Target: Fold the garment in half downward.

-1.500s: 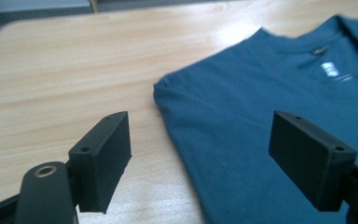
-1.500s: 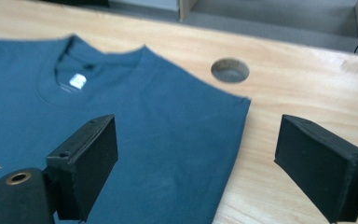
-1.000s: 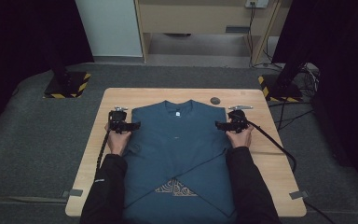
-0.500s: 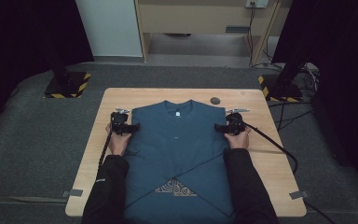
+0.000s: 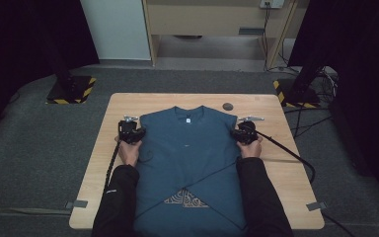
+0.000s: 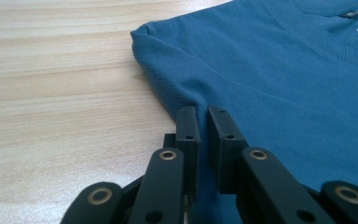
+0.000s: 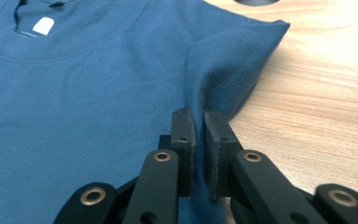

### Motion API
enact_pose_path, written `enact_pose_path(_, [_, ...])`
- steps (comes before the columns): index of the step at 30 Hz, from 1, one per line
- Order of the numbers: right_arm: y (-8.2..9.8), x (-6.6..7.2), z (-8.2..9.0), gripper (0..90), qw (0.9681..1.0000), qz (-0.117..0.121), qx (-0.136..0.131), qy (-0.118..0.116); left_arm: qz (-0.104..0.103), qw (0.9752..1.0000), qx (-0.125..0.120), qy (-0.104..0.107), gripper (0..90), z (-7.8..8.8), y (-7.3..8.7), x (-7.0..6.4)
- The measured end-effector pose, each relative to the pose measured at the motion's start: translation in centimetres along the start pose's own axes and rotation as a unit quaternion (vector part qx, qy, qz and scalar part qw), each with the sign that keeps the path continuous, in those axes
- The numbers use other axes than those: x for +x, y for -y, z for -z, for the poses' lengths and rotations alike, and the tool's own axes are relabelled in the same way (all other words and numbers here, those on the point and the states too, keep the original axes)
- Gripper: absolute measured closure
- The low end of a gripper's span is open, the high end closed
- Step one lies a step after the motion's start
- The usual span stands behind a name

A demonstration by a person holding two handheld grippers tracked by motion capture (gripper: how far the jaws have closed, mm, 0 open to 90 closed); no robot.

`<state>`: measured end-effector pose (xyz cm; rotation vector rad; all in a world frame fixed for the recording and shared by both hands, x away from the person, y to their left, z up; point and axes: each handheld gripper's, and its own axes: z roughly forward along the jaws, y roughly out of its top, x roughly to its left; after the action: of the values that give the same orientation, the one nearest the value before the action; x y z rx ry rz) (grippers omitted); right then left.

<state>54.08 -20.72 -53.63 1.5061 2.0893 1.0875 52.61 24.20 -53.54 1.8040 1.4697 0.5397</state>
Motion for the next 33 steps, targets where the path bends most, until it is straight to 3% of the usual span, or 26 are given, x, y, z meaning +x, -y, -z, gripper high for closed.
enact_pose_path(3, [-0.2,-0.1,0.1,84.2,0.9999,-0.009,0.001,-0.007,-0.001,1.0,0.004,-0.002,84.0,0.1,-0.2,0.0])
enact_pose_path(5, [-0.4,-0.1,0.4,84.1,0.9997,-0.014,-0.012,-0.013,0.004,1.0,0.0,0.002,84.1,0.3,-0.4,0.3])
enact_pose_path(10, [-1.8,-0.3,1.6,84.0,0.9975,-0.036,-0.044,-0.042,-0.01,0.9998,-0.013,0.006,84.2,1.7,-2.5,0.2])
enact_pose_path(22, [-8.5,2.1,4.4,83.8,0.995,0.008,-0.095,-0.029,-0.038,0.9972,-0.064,-0.005,84.4,5.5,-9.3,-0.5])
enact_pose_path(27, [-10.9,2.6,5.9,83.4,0.9917,0.01,-0.126,-0.021,-0.052,0.9949,-0.085,-0.011,84.5,7.1,-11.7,-0.6])
enact_pose_path(33, [-13.8,3.0,7.8,83.4,0.9868,0.024,-0.16,-0.007,-0.052,0.9919,-0.115,-0.012,84.5,9.1,-14.7,-0.9])
